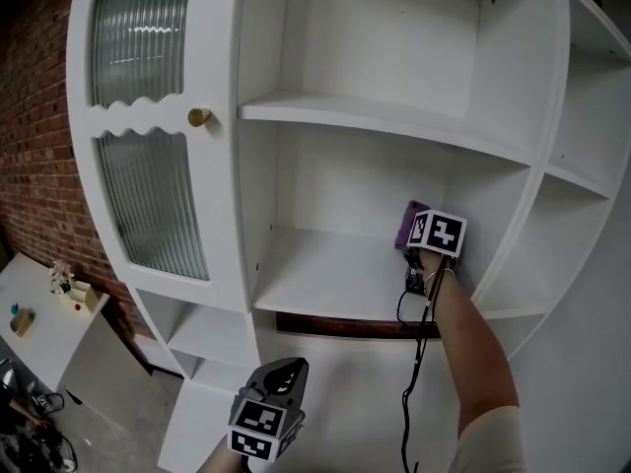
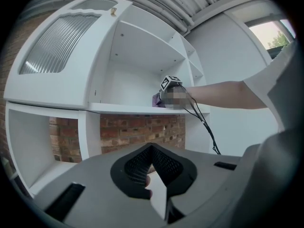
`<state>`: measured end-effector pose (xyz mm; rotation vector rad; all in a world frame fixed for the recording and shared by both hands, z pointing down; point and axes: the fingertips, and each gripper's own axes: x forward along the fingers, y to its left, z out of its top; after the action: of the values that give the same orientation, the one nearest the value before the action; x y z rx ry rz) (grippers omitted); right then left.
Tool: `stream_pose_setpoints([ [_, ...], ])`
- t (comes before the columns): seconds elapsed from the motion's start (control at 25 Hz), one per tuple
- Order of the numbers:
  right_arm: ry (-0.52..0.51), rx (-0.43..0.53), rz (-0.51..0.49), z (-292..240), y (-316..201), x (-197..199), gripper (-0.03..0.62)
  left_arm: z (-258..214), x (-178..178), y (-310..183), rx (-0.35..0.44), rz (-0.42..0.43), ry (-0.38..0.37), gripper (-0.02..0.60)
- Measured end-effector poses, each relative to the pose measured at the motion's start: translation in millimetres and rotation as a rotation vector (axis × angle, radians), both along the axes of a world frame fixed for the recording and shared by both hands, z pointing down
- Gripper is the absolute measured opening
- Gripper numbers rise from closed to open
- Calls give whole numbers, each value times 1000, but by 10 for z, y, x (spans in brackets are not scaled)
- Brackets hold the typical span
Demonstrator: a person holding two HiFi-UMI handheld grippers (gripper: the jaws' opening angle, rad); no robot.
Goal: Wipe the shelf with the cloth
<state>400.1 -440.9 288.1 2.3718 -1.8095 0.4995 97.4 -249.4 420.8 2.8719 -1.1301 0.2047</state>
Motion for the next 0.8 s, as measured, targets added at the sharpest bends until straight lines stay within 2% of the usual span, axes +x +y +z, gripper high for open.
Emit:
stream_pose_setpoints([
  [0.12, 40, 12, -27, -63, 36, -120, 80, -36, -89, 17, 3, -19, 14, 13],
  [0.28, 123, 26, -107, -198, 18, -497, 80, -78, -212, 24, 11, -31, 31, 13],
  [0.36, 215, 41, -192, -318, -14, -811, 79, -71, -263, 24, 10, -31, 33, 12],
  [0.44, 320, 30, -328, -385, -57, -1186, 78, -51, -297, 21, 8, -28, 29, 12],
  [0.56, 416, -58, -541, -321, -129, -1704, 78, -20, -349, -4, -2, -23, 31, 12],
  [0.64, 510, -126, -639, -259, -189, -1959, 78, 0, -403, -40, -10, -25, 36, 12],
  [0.8, 843, -254, -759, -136, -355, -2298, 80, 63, -511, -143, -23, -37, 34, 12],
])
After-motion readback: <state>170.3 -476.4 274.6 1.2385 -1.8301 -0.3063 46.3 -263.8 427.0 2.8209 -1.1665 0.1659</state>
